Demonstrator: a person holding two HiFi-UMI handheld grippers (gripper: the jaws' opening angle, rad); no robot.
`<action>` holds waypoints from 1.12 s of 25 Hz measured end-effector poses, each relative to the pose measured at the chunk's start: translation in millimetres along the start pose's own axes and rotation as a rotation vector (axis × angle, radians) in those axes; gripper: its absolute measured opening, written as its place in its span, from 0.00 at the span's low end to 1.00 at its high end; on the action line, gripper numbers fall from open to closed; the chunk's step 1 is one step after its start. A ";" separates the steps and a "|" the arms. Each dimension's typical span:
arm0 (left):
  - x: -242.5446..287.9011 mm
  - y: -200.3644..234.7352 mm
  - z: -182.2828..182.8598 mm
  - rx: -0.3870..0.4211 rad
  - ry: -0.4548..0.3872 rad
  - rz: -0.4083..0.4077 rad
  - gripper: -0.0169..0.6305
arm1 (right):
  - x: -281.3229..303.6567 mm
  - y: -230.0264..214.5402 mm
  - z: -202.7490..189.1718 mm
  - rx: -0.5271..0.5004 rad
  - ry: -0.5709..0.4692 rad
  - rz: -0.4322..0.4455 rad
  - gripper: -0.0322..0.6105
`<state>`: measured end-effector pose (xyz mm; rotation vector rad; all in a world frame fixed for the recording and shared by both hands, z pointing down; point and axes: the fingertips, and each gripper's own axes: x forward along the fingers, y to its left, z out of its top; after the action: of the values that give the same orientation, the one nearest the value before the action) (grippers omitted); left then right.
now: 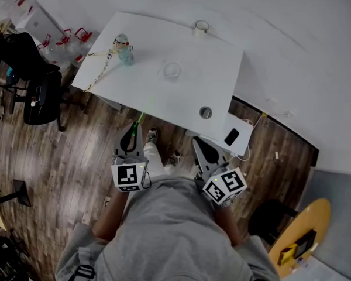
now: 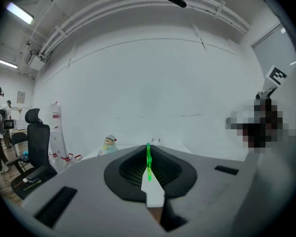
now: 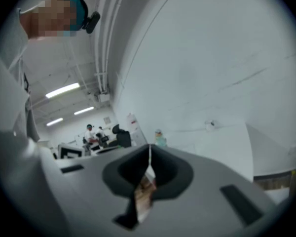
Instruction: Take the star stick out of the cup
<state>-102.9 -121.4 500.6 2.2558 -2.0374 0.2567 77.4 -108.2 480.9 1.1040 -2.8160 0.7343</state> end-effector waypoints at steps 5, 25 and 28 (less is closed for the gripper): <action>-0.5 -8.3 20.4 0.001 -0.048 -0.033 0.09 | -2.5 3.2 12.3 -0.026 -0.034 0.011 0.11; 1.4 -29.1 128.8 0.020 -0.287 -0.107 0.09 | -14.8 -15.0 92.0 -0.164 -0.181 -0.014 0.11; -1.3 -23.3 141.0 0.012 -0.313 -0.098 0.09 | -16.4 -14.1 104.2 -0.180 -0.206 -0.021 0.11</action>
<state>-70.9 -143.0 363.0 2.5304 -2.0531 -0.0988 113.5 -152.4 391.1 1.2401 -2.9590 0.3754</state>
